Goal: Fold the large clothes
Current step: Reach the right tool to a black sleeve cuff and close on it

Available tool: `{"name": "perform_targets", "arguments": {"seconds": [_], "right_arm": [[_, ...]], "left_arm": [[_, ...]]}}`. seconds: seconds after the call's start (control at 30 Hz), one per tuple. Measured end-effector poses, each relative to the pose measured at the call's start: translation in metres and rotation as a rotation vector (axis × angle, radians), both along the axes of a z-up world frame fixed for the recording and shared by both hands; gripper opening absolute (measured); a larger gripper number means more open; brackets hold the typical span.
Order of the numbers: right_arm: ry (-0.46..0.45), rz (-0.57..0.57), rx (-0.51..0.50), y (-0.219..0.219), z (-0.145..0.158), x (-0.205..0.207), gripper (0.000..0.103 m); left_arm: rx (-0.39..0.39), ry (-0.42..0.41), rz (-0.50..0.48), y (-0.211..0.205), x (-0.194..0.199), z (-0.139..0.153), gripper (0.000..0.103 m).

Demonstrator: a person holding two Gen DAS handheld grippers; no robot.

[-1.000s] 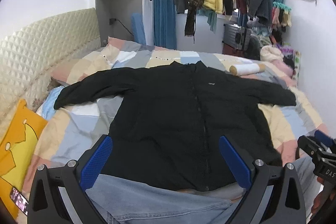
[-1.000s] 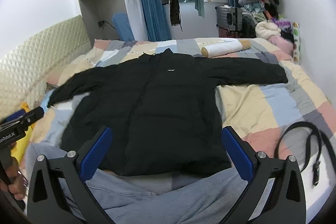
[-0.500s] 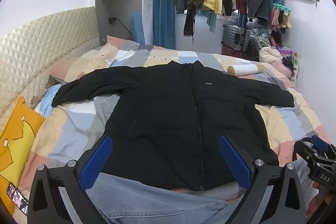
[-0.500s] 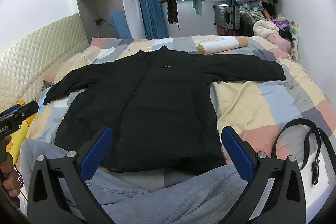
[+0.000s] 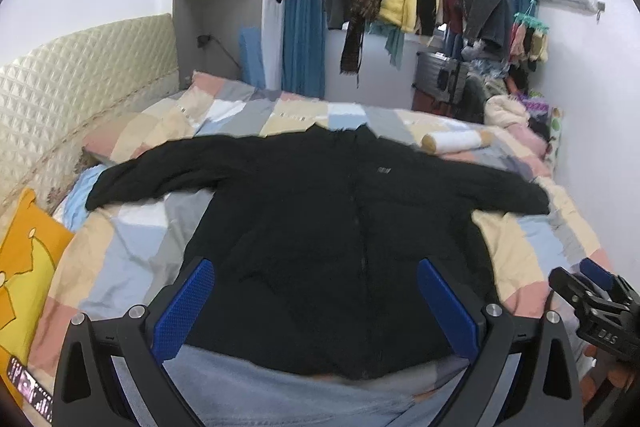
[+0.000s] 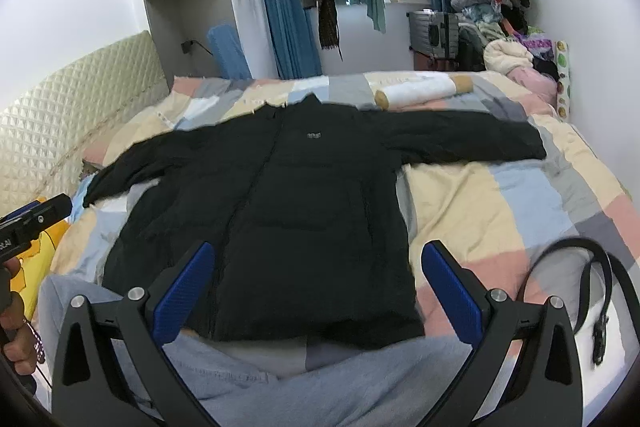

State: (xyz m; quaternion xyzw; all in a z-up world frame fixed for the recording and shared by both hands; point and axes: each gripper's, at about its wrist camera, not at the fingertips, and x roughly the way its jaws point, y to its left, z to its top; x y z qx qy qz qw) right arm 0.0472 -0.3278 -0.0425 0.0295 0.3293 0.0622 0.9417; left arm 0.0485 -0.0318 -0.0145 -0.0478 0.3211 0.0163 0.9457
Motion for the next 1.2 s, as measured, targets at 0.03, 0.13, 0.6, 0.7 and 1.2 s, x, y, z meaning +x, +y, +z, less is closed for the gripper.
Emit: {"name": "perform_targets", "arguments": {"seconds": [0.03, 0.13, 0.6, 0.7, 1.2], "right_arm": [[-0.026, -0.003, -0.013, -0.004, 0.004, 0.005, 0.103], [-0.067, -0.035, -0.035, -0.017, 0.015, 0.019, 0.103], [-0.322, -0.2, -0.202, -0.11, 0.076, 0.116, 0.103], [-0.277, -0.217, -0.181, -0.143, 0.062, 0.156, 0.103], [-0.082, -0.377, 0.054, -0.31, -0.053, 0.282, 0.084]], "left_arm": [[-0.007, -0.009, 0.005, -0.001, 0.004, 0.004, 0.102], [-0.078, -0.029, -0.015, 0.0, 0.017, 0.017, 0.102], [-0.033, -0.237, -0.125, -0.008, 0.141, 0.038, 0.102], [-0.069, -0.248, -0.087, 0.01, 0.166, 0.023, 0.102], [-0.092, -0.122, -0.037, 0.041, 0.24, -0.108, 0.102]]}}
